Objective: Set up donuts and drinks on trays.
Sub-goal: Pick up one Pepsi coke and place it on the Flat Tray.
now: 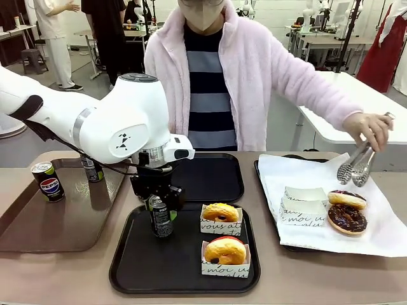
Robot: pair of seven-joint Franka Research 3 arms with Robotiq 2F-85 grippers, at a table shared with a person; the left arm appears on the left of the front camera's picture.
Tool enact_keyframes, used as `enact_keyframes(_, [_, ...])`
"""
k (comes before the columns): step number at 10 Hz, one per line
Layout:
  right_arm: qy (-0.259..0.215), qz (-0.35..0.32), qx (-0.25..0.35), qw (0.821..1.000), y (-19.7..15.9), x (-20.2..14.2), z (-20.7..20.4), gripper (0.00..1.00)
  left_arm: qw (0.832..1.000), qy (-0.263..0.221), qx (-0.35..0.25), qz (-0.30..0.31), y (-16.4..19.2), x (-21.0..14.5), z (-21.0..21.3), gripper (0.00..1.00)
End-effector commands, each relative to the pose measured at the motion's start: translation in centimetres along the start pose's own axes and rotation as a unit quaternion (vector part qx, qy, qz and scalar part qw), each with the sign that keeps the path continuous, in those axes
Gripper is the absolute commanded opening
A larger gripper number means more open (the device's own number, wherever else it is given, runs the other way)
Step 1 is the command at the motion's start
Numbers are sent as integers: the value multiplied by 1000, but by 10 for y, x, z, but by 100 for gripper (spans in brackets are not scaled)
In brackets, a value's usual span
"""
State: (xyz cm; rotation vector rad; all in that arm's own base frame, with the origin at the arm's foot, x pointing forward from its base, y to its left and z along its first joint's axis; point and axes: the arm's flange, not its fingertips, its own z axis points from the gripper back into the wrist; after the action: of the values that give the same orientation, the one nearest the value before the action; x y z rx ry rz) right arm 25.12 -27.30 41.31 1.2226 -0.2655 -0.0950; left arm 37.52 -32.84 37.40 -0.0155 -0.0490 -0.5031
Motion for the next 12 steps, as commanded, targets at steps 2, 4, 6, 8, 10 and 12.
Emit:
enact_keyframes(2, [-2, 6, 7, 1000, 0, 1, 0, 100, 1000, -17, 5, 14, -3, -2, 16, 99])
enact_keyframes(4, [-2, 6, 7, 1000, 0, 1, 0, 100, 999, -38, -7, 15, -4, -14, 41, 100])
enact_keyframes(6, [-2, 6, 7, 1000, 0, 1, 0, 100, 998, -53, 5, 24, -9, -27, 62, 100])
enact_keyframes(8, [-2, 6, 7, 1000, 0, 1, 0, 100, 998, -55, 3, 24, -13, -33, 75, 100])
enact_keyframes(10, [-2, 6, 7, 1000, 0, 1, 0, 100, 998, -42, 1, 41, -13, -32, 77, 100])
enact_keyframes(12, [-2, 6, 7, 1000, 0, 1, 0, 100, 998, -29, 0, 62, -9, -29, 77, 100])
